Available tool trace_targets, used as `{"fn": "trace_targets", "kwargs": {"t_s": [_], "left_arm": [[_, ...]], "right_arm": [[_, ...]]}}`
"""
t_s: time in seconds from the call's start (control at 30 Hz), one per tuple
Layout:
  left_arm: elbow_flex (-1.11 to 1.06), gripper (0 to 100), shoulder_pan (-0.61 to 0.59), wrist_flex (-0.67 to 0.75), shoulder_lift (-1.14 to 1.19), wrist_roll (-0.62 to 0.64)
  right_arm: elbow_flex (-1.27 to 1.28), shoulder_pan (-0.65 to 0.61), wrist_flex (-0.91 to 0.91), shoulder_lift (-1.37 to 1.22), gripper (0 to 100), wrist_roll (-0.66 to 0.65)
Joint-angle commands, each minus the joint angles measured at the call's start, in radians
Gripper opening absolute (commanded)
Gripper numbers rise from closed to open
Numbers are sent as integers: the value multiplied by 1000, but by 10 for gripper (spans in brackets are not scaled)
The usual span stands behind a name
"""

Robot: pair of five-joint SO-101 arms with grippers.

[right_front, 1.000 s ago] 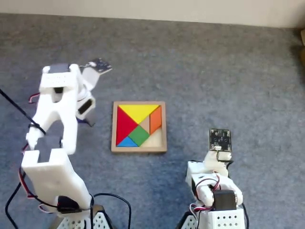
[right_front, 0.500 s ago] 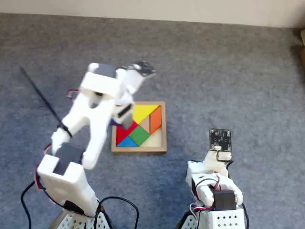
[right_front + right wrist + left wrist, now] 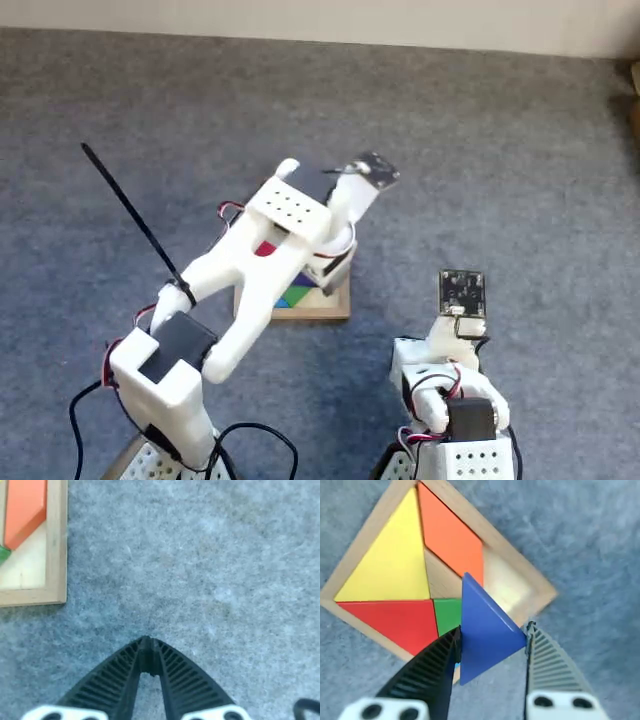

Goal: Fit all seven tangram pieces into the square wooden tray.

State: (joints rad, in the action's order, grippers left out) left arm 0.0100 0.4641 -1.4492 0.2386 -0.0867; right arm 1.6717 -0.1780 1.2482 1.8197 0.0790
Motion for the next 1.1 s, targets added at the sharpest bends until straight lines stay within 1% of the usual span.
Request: {"fn": "trace_targets", "kwargs": {"t_s": [0.0, 0.07, 0.2, 0.37, 0.43, 0.53, 0.67, 0.97, 1.07], "left_arm": [[-15, 91, 19, 71, -25, 44], [-28, 91, 19, 101, 2, 48], [-22, 100, 19, 112, 44, 71], [-33, 241, 38, 107, 47, 72], [-30, 277, 54, 89, 51, 75], [-22, 284, 70, 68, 44, 104], [-22, 284, 74, 64, 44, 104], [-24, 280, 50, 74, 48, 106], [-31, 280, 19, 75, 54, 103]], "right_arm": [[131, 18, 2, 16, 5, 5], [131, 18, 2, 16, 5, 5], [131, 18, 2, 16, 5, 5], [131, 18, 2, 16, 5, 5], [131, 18, 2, 16, 5, 5], [131, 18, 2, 16, 5, 5], [131, 18, 2, 16, 5, 5], [131, 18, 2, 16, 5, 5], [131, 18, 2, 16, 5, 5]]}}
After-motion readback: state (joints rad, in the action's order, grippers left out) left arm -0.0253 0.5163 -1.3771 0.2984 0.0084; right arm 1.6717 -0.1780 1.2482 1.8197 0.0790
